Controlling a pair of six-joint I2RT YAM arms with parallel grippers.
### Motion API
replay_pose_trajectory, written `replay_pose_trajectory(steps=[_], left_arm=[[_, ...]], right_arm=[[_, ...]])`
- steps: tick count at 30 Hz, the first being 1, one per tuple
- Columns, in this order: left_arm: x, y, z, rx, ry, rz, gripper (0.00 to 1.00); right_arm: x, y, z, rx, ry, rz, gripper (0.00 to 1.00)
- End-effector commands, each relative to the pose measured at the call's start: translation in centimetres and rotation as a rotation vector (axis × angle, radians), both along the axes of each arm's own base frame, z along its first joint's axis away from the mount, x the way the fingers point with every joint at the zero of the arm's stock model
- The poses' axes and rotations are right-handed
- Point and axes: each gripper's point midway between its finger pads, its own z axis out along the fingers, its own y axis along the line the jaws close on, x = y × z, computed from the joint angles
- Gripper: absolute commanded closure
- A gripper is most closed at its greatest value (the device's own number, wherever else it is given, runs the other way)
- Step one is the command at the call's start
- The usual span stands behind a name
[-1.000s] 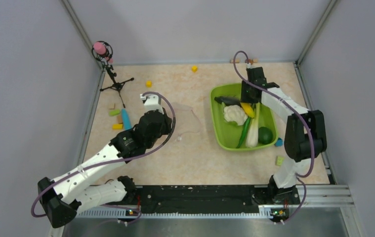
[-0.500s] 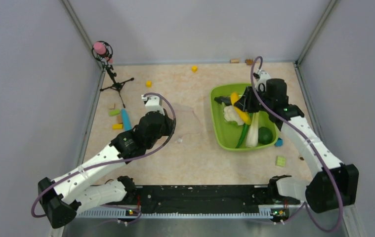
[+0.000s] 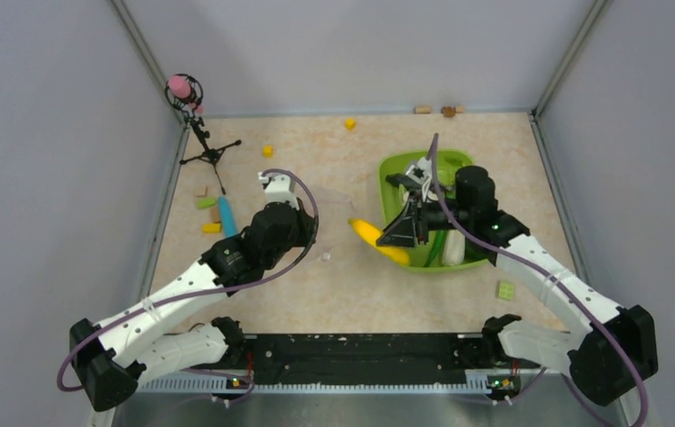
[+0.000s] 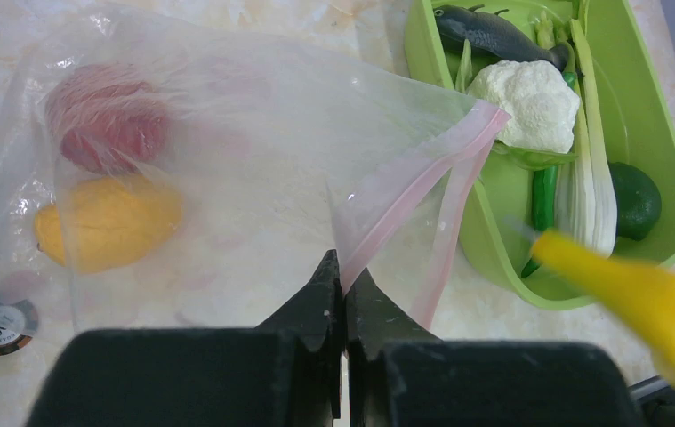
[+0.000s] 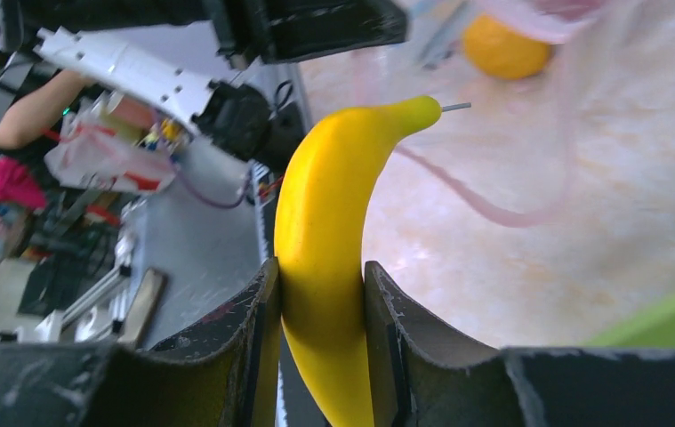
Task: Place the food in the zip-top bag and seal the zipper
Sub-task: Place the fake fruit in the zipper food storage bag.
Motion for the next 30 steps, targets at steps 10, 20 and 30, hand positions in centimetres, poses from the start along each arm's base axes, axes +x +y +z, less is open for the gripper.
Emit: replay_pose_trajectory(steps=[10, 20, 30], left_arm=[[-0.8, -2.9, 1.0, -0.054, -0.050, -0.183, 1.00], [-1.3, -4.3, 0.7, -0.067, -0.050, -0.269, 1.00], [-1.9, -5.3, 0.6, -0.080, -0.038, -0.324, 1.00]], right_arm=[[2.6, 6.0, 0.2, -0.007, 0.168, 0.044, 0.83], [6.0, 8.3, -3.1, -0.066, 0.295, -0.074, 0.81], [8.7, 9.4, -4.3, -0.152, 0.387, -0.359, 0.69]])
